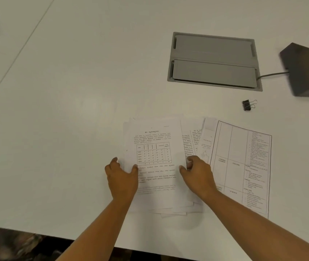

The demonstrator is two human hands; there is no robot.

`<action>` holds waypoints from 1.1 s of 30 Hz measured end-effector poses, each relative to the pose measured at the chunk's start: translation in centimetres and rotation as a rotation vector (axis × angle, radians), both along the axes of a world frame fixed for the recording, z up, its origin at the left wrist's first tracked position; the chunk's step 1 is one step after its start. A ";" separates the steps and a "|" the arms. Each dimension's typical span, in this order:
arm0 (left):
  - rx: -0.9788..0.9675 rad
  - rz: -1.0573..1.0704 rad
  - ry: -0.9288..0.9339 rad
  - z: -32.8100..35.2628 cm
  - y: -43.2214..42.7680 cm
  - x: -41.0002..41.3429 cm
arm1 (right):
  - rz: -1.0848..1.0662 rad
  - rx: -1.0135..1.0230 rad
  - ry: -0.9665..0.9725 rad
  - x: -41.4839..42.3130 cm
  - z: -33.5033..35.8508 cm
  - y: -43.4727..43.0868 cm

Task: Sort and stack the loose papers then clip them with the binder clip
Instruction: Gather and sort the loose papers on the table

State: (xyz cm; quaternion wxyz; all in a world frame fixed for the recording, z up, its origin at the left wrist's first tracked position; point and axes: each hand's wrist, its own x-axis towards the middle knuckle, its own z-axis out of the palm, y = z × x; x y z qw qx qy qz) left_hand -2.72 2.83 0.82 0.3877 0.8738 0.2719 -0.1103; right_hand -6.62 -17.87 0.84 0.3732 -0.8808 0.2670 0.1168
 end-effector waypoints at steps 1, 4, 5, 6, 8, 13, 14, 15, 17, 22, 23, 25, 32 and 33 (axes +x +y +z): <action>-0.024 0.034 0.006 0.3 0.0 0.3 | -0.024 0.016 0.011 0.2 0.1 0.0; -0.118 0.100 0.050 0.8 0.6 0.9 | -0.094 0.101 0.042 0.6 0.3 -0.1; -0.160 0.095 0.067 0.9 0.8 0.9 | -0.104 0.142 0.058 0.7 0.3 -0.1; -0.196 0.080 0.077 0.9 1.1 0.9 | -0.107 0.183 0.072 0.7 0.3 -0.1; -0.246 0.052 0.073 0.8 1.6 0.7 | -0.093 0.254 0.083 0.6 0.2 -0.1; -0.348 -0.006 0.015 2.1 2.2 -0.1 | -0.120 0.421 0.043 -0.2 0.9 0.1; -0.362 -0.016 0.005 2.4 2.2 -0.4 | -0.128 0.443 0.050 -0.4 1.1 0.1; -0.371 -0.023 -0.005 2.6 2.3 -0.6 | -0.125 0.459 0.057 -0.6 1.4 0.0; -0.386 -0.016 -0.022 2.9 2.5 -1.0 | -0.117 0.492 0.059 -1.1 2.0 -0.2; -0.423 0.049 -0.051 3.8 3.3 -1.2 | -0.253 0.374 -0.029 -3.2 2.9 -3.8; -0.427 0.054 -0.059 4.0 3.5 -1.1 | -0.289 0.310 -0.050 -3.7 2.9 -5.1; -0.427 0.065 -0.075 4.4 4.0 -1.0 | -0.361 0.156 -0.066 -5.1 2.8 -7.8; -0.383 0.032 -0.146 5.4 5.1 -0.8 | -0.467 -0.342 0.354 -9.6 1.0 -14.8; -0.376 0.041 -0.161 5.6 5.3 -0.7 | -0.459 -0.345 0.387 -9.9 0.8 -15.0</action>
